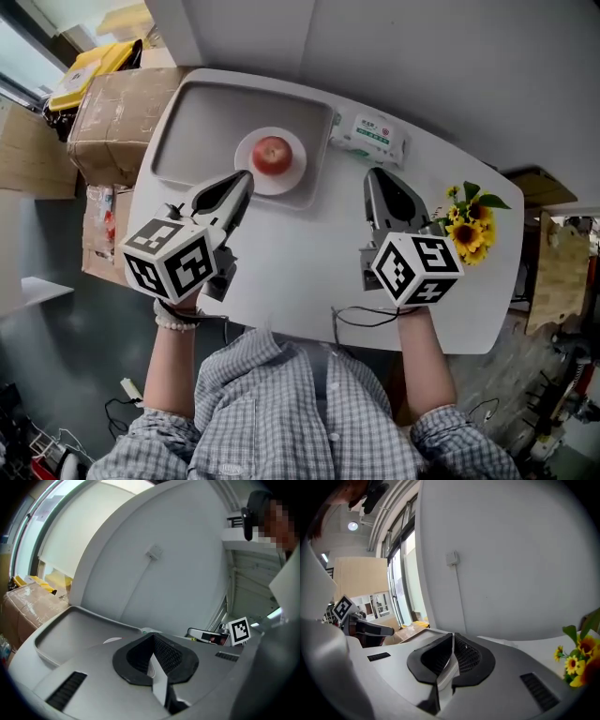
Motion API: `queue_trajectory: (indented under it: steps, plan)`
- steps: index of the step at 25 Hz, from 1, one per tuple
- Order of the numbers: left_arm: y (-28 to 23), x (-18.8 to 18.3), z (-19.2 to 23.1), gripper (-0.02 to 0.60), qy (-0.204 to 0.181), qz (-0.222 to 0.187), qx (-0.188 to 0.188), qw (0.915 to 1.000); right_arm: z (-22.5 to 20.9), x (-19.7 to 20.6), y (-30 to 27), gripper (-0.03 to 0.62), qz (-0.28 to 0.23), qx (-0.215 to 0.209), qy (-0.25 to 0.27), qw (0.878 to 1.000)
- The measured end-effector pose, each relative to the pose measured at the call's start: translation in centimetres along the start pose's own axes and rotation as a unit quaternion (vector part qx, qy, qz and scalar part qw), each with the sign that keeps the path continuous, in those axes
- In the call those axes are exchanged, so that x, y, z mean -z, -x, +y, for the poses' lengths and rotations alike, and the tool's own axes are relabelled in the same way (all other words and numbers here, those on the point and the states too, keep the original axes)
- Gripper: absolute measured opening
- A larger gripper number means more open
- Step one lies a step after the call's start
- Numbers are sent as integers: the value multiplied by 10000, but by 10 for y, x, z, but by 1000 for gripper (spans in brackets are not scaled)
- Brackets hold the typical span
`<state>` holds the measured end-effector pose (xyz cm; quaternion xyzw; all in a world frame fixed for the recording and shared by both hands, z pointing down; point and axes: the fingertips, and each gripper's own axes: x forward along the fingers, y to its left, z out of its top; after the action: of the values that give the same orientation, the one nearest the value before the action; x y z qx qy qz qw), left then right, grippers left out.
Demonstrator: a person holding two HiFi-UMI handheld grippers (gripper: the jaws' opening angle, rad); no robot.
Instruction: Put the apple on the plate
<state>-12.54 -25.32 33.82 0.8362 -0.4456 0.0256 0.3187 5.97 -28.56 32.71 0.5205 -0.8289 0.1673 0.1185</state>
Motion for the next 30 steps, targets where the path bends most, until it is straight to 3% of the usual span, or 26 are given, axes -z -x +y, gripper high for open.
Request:
queue_trajectory:
  steps: [10, 18, 23, 30]
  plan:
    - [53, -36, -42, 8, -362, -725, -106, 9967, -10, -31, 77, 29, -637, 361, 29, 9973]
    - [78, -44, -68, 8, -846, -866, -163, 9925, -14, -53, 114, 28, -1154, 629, -96, 9913]
    - [86, -56, -68, 8, -980, -1104, -257, 9887, -8, -74, 125, 28, -1602, 516, 6, 9857]
    - [80, -62, -81, 8, -1294, -1160, -190, 9846, 2, -89, 126, 28, -1778, 435, 257, 9828]
